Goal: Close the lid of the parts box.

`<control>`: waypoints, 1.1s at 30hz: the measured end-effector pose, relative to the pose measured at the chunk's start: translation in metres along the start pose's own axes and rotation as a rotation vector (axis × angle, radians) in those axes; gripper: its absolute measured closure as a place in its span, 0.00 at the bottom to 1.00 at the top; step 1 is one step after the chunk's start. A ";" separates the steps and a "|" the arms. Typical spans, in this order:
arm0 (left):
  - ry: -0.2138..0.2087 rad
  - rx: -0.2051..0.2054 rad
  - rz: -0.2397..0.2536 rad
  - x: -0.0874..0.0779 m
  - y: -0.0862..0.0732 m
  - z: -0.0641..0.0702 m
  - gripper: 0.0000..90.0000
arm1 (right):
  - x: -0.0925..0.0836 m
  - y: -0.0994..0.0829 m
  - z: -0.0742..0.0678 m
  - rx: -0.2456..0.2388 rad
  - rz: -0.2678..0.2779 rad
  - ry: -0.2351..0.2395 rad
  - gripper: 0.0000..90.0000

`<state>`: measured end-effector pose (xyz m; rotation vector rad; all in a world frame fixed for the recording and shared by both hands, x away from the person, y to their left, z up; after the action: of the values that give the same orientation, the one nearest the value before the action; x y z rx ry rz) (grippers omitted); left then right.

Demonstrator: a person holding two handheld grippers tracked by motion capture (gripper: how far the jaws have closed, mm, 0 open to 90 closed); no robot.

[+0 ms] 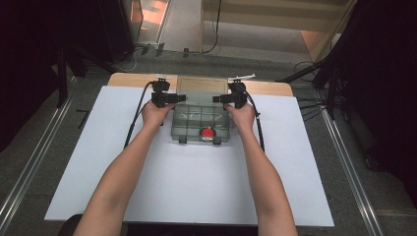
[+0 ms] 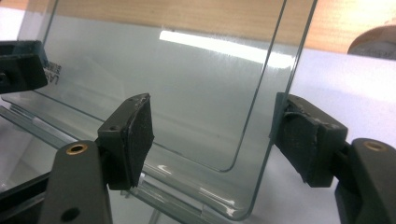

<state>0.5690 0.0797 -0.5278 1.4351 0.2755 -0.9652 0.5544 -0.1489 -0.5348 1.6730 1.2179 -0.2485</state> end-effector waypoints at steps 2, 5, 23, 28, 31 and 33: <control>-0.001 -0.007 -0.001 0.000 0.001 0.001 0.56 | -0.001 0.001 0.000 0.002 0.013 0.005 0.35; -0.025 -0.023 -0.001 0.000 0.001 0.002 0.51 | -0.002 0.002 0.000 -0.003 0.012 0.014 0.35; -0.061 -0.012 0.033 -0.014 0.008 0.004 0.51 | -0.016 0.008 -0.006 -0.019 0.043 0.042 0.36; -0.068 -0.005 0.040 -0.018 0.010 0.006 0.51 | -0.021 0.009 -0.008 -0.020 0.051 0.054 0.37; -0.069 -0.001 0.039 -0.020 0.011 0.007 0.50 | -0.023 0.012 -0.009 -0.028 0.068 0.052 0.38; -0.071 0.000 0.046 -0.021 0.011 0.007 0.50 | -0.025 0.013 -0.010 -0.031 0.074 0.058 0.38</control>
<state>0.5606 0.0798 -0.5041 1.3977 0.1890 -0.9764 0.5492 -0.1559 -0.5061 1.7050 1.1936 -0.1360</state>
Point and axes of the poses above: each handheld gripper's, and its own axes: x roughly forward along the jaws, y roughly out of its top, z roughly to its right, the point moved 6 cm from there along x, roughly forward along the jaws, and after that the axes turned 10 degrees about y, right-handed, at the moved point
